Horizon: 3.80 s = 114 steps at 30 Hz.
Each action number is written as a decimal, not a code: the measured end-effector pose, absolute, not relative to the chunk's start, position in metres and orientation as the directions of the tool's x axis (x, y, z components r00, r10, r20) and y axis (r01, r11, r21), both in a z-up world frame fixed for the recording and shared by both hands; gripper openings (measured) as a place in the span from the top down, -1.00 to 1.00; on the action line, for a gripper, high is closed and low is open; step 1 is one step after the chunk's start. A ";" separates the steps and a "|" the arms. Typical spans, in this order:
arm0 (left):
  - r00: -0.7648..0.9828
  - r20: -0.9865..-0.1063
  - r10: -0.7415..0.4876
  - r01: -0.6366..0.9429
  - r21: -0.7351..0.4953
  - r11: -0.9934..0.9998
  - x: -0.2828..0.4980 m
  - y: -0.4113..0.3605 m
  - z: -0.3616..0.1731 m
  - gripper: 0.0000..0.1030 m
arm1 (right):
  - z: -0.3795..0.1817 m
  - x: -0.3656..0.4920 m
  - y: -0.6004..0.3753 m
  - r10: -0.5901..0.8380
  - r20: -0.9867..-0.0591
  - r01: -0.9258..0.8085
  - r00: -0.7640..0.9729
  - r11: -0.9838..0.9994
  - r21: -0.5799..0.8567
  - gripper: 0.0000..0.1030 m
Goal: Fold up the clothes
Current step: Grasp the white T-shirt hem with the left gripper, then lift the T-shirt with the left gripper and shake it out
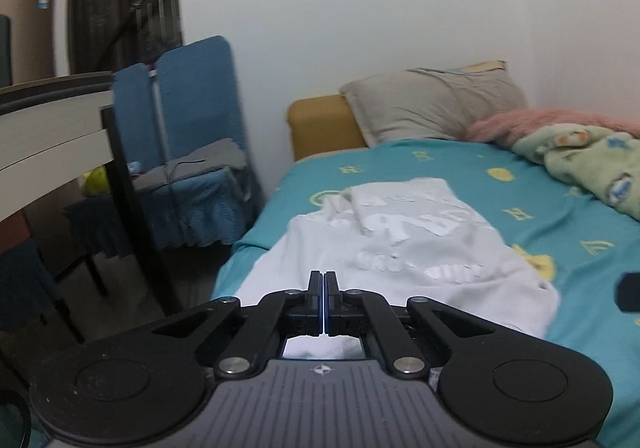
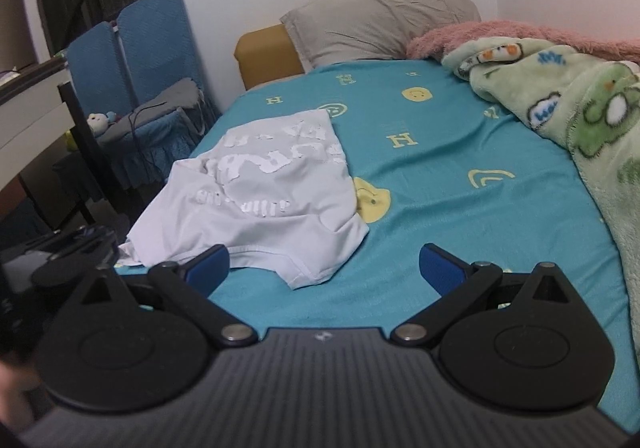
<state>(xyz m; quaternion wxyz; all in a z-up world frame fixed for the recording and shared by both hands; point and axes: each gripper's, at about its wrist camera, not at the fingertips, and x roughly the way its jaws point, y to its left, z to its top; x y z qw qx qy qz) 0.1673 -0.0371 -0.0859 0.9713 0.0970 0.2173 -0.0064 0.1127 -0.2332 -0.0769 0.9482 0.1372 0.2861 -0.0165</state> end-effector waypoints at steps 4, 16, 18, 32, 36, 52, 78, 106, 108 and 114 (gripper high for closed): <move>0.869 -0.491 0.060 0.071 0.243 0.967 0.173 -0.039 -0.106 0.68 | -0.069 0.105 -0.232 0.043 -0.532 0.116 0.846 0.958 0.263 -1.00; 0.798 -0.596 0.092 0.073 0.247 0.966 0.209 -0.021 -0.161 0.08 | -0.077 0.106 -0.230 0.093 -0.571 0.105 0.816 0.947 0.304 -1.00; 0.803 -0.592 0.066 0.090 0.230 0.969 0.214 -0.025 -0.161 0.15 | -0.080 0.108 -0.231 0.101 -0.569 0.102 0.816 0.944 0.314 -1.00; 0.922 -0.373 -0.105 0.132 0.046 0.990 0.158 -0.024 -0.073 0.90 | -0.086 0.105 -0.238 0.153 -0.528 0.050 0.835 0.935 0.350 -1.00; 0.931 -0.320 -0.179 0.188 0.000 0.982 0.113 -0.015 -0.037 0.90 | -0.072 0.095 -0.231 0.128 -0.450 0.011 0.884 0.956 0.295 -1.00; 0.919 -0.269 -0.289 0.264 -0.124 0.957 0.031 0.009 -0.001 0.90 | -0.076 0.094 -0.148 0.293 -0.400 -0.222 0.868 0.951 0.216 -1.00; 0.858 -0.419 -0.298 0.251 -0.164 0.954 0.096 0.000 -0.047 0.90 | -0.104 0.113 -0.160 0.295 -0.418 -0.204 0.859 0.947 0.249 -1.00; 0.922 -0.048 -0.385 0.342 -0.369 0.864 0.082 0.036 0.010 0.90 | -0.034 0.111 -0.234 -0.290 -0.420 0.300 0.860 0.953 -0.043 -0.99; 0.919 -0.066 -0.389 0.341 -0.364 0.867 0.078 0.036 0.010 0.90 | -0.015 0.096 -0.245 -0.272 -0.400 0.293 0.875 0.956 -0.010 -0.97; 0.913 -0.141 -0.382 0.320 -0.334 0.887 0.066 0.034 0.005 0.90 | -0.016 0.088 -0.243 -0.097 -0.398 0.131 0.912 0.990 0.058 0.07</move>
